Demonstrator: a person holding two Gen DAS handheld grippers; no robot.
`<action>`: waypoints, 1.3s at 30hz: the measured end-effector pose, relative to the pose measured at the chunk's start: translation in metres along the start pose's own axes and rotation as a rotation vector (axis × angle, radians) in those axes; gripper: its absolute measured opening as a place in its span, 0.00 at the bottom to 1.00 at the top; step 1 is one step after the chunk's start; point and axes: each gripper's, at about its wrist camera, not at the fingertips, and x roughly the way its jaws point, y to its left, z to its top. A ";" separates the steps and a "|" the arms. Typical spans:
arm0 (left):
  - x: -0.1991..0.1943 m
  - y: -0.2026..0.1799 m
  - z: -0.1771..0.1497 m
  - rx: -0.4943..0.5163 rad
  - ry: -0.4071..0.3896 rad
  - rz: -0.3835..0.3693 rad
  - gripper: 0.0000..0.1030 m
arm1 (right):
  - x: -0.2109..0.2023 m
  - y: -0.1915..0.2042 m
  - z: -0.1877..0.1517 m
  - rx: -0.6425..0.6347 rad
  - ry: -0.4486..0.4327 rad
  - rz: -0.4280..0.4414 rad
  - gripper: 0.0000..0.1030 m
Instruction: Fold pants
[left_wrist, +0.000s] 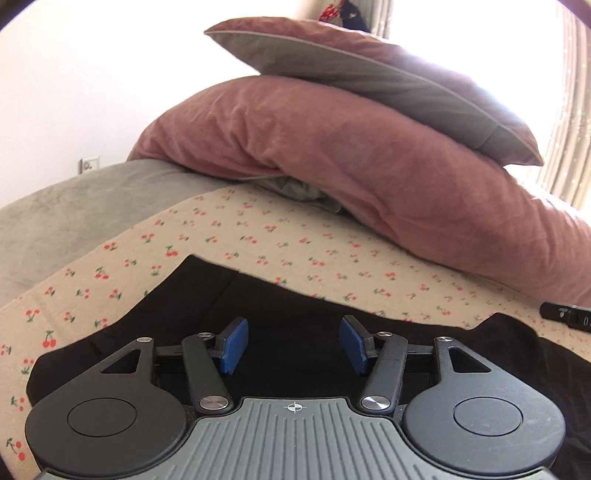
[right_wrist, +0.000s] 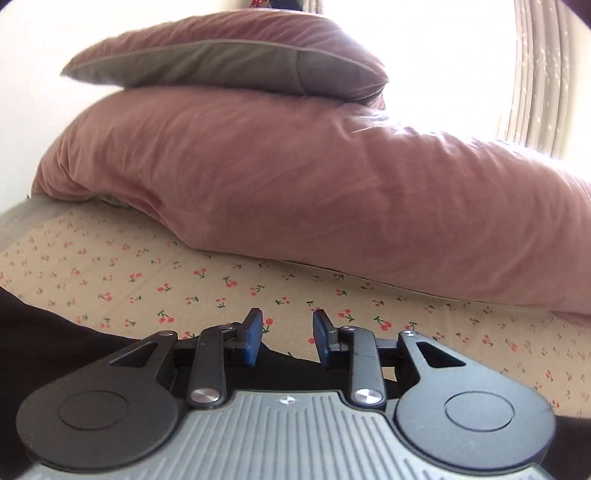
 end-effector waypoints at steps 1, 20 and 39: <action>0.000 -0.004 0.001 0.015 -0.005 -0.020 0.63 | -0.010 -0.003 -0.004 -0.003 0.001 0.044 0.27; 0.026 -0.007 -0.023 0.188 0.047 0.127 0.61 | -0.148 -0.391 -0.175 0.496 0.040 -0.244 0.00; -0.002 0.006 -0.033 0.199 0.067 0.111 0.65 | -0.274 -0.299 -0.246 0.432 0.121 -0.313 0.33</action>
